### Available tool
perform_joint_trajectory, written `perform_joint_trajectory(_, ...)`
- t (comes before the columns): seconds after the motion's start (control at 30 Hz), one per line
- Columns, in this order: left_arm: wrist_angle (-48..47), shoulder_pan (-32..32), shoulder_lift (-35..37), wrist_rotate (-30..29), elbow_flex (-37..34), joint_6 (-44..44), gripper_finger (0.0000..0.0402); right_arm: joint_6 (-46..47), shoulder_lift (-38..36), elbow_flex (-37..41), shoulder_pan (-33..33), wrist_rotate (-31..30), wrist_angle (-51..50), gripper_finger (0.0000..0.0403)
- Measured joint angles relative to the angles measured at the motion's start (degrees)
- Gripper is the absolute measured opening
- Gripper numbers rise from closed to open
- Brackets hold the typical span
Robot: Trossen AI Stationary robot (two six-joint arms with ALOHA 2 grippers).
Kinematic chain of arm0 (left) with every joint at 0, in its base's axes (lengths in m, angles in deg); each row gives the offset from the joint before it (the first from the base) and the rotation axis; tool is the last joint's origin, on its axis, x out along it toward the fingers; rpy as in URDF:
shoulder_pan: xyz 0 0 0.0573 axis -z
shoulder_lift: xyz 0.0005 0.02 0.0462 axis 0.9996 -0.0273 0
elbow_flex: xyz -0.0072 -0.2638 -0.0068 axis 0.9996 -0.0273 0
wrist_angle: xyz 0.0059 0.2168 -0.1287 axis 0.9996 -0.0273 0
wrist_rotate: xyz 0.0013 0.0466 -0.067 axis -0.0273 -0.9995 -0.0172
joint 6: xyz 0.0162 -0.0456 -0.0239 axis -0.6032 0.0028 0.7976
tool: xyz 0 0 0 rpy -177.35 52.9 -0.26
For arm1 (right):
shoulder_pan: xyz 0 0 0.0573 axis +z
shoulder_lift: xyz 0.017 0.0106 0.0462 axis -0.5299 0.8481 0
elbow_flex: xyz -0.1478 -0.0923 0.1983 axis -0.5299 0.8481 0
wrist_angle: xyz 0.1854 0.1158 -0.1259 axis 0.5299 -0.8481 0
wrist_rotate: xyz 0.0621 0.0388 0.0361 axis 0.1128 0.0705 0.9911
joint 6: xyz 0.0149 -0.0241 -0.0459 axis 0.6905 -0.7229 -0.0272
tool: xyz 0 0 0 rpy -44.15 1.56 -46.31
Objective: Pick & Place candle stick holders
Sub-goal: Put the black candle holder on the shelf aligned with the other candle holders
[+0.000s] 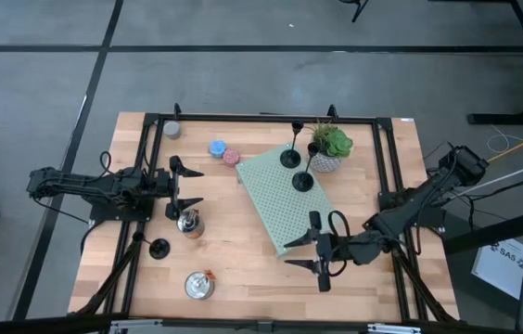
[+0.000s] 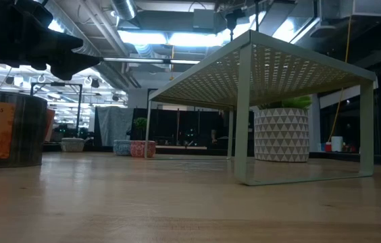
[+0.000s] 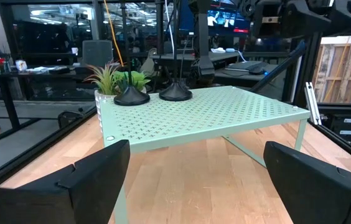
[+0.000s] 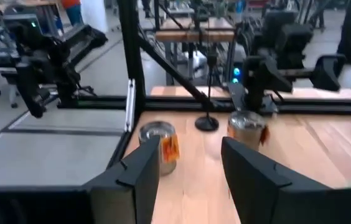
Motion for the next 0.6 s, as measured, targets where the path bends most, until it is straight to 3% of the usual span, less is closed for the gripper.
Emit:
perform_joint_trajectory(0.33, 0.0, 0.0, 0.0, 0.0, 0.0, 0.0, 0.0368, -3.9, 4.5, 0.0, -2.1, 11.9, 8.4, 0.0171)
perform_joint_trajectory(0.6, 0.0, 0.0, 0.0, 0.0, 0.0, 0.0, 0.0368, -6.6, 4.5, 0.0, -2.1, 12.4, 11.7, 0.0171)
